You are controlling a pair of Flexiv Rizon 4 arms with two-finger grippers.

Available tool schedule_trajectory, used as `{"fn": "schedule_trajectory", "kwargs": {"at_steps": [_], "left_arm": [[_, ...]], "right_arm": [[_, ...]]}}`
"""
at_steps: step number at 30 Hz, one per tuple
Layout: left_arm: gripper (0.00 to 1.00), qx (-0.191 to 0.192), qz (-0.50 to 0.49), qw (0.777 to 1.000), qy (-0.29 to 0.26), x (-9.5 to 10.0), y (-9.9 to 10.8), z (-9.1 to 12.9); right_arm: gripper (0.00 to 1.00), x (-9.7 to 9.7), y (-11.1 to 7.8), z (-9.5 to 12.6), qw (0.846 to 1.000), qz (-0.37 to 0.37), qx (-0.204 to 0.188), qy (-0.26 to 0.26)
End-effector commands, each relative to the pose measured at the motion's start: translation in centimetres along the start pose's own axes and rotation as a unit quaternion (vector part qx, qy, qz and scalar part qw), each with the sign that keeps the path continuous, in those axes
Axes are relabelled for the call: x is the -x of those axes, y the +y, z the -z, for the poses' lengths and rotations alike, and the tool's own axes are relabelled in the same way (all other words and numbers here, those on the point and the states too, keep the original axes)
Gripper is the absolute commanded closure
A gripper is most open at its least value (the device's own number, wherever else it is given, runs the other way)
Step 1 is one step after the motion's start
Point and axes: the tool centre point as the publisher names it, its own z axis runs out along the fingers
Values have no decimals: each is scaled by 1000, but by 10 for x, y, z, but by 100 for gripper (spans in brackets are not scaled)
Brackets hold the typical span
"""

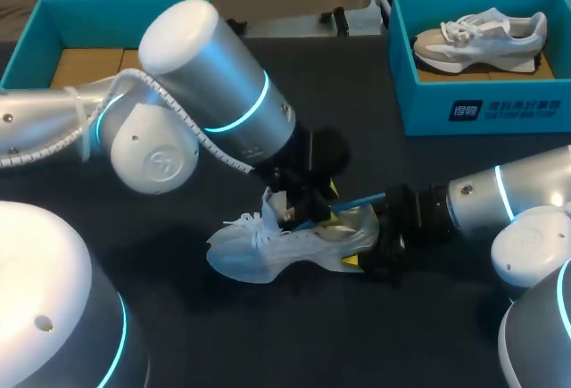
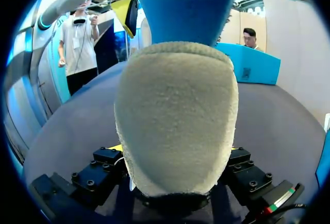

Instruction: Take the shoe out of the shoebox, open the shoe tongue, remove and reinsert the insole, then place the shoe into the shoebox

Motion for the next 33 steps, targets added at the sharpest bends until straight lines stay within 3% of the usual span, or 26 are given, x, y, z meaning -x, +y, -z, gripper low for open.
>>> {"fn": "schedule_trajectory", "kwargs": {"at_steps": [1, 12, 13, 15, 16, 24, 33], "left_arm": [[54, -18, -1, 1000, -2, 1, 3, -9], [62, -20, 3, 1000, 4, 3, -5, -24], [66, -19, 3, 1000, 4, 3, -6, -24], [93, -18, 3, 1000, 4, 2, -6, -25], [100, -17, 5, 1000, 5, 2, -5, -25], [100, -33, 30, 999, -8, 4, -7, -6], [100, -62, 66, 996, -26, 22, -52, 34]], "right_arm": [[100, 0, -2, -7, 1000, -1, -4, -1], [100, 0, -2, -7, 1000, -1, -4, -1], [100, 0, -2, -7, 1000, -1, -4, -1], [100, 0, -2, -7, 1000, -1, -4, -1], [100, 0, -2, -7, 1000, -1, -4, -1], [100, 0, -2, -7, 1000, -1, -4, -1], [100, 0, -2, -7, 1000, -1, -4, -1]]}}
